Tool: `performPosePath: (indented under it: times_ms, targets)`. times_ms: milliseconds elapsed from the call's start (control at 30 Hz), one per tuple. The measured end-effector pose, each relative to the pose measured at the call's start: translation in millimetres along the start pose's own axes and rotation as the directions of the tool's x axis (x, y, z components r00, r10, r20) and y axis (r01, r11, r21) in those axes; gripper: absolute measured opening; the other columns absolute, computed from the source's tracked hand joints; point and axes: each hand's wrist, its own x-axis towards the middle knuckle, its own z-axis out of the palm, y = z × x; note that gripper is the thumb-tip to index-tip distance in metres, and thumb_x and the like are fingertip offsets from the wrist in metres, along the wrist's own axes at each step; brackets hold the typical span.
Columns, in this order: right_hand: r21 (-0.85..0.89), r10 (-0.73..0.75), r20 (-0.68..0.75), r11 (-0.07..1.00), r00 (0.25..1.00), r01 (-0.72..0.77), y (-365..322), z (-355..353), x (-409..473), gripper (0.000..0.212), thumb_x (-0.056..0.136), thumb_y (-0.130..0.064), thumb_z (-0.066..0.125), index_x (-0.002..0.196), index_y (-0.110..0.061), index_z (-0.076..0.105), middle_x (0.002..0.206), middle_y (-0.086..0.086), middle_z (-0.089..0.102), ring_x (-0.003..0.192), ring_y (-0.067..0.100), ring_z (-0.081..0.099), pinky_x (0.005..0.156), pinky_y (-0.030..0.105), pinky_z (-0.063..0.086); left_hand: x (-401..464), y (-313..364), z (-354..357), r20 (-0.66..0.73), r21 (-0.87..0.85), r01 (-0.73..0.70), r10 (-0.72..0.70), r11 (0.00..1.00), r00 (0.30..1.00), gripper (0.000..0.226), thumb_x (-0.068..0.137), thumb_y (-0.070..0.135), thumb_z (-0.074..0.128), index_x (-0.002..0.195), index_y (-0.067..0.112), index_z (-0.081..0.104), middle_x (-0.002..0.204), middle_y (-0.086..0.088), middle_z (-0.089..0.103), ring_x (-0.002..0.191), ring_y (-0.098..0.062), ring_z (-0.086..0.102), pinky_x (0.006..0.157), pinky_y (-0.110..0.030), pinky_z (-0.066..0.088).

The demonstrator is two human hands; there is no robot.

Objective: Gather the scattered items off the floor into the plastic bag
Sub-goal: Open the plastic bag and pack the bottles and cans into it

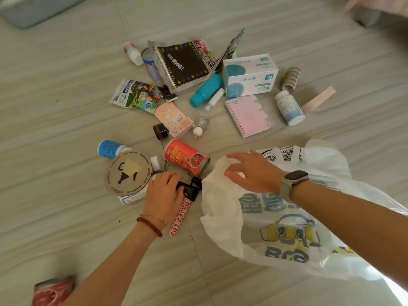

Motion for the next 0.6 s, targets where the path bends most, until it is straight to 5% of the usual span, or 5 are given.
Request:
performPosePath:
  times_ms: [100, 267, 467, 600]
  targets:
    - [0.064, 0.04, -0.24, 0.998, 0.97, -0.025, -22.0, -2.5, 34.6, 0.036, 0.091, -0.038, 0.045, 0.11, -0.012, 0.061, 0.122, 0.009, 0.058, 0.112, 0.028, 0.051, 0.094, 0.04, 0.041, -27.8, 7.8, 12.9, 0.01, -0.1, 0.159, -0.159, 0.982, 0.987, 0.03, 0.069, 0.016, 0.076, 0.093, 0.004, 0.064, 0.088, -0.016, 0.064, 0.078, -0.033, 0.06, 0.064, -0.039, 0.052]
    - [-0.049, 0.217, -0.101, 0.974, 0.971, -0.222, -58.9, 22.8, 83.6, 0.076, 0.076, -0.058, 0.057, 0.131, -0.013, 0.033, 0.126, 0.012, 0.051, 0.114, 0.031, 0.049, 0.092, 0.043, 0.038, -54.5, 10.9, 36.0, 0.212, -0.146, 0.435, -0.401, 0.889, 0.891, 0.035, 0.074, 0.026, 0.07, 0.102, 0.008, 0.06, 0.1, -0.011, 0.056, 0.095, -0.03, 0.052, 0.078, -0.038, 0.044]
    - [0.004, 0.225, -0.199, 0.973, 0.954, -0.229, -55.5, 32.8, 93.5, 0.061, 0.078, -0.045, 0.06, 0.124, -0.01, 0.039, 0.12, 0.013, 0.053, 0.109, 0.031, 0.051, 0.09, 0.041, 0.04, -50.6, 1.9, 4.9, 0.052, -0.353, 0.382, -0.389, 0.854, 0.92, 0.03, 0.084, 0.021, 0.062, 0.111, 0.008, 0.06, 0.097, -0.006, 0.057, 0.084, -0.016, 0.051, 0.071, -0.023, 0.039]
    - [0.286, 0.16, -0.365, 0.957, 0.917, -0.053, -53.4, 1.0, 68.0, 0.064, 0.079, -0.039, 0.063, 0.129, -0.009, 0.039, 0.117, 0.012, 0.055, 0.104, 0.027, 0.053, 0.089, 0.037, 0.045, -31.7, 11.1, -45.0, -0.151, -0.57, 0.282, -0.436, 0.772, 0.887, 0.031, 0.079, 0.028, 0.066, 0.106, 0.014, 0.06, 0.089, 0.002, 0.057, 0.077, -0.017, 0.055, 0.071, -0.039, 0.054]
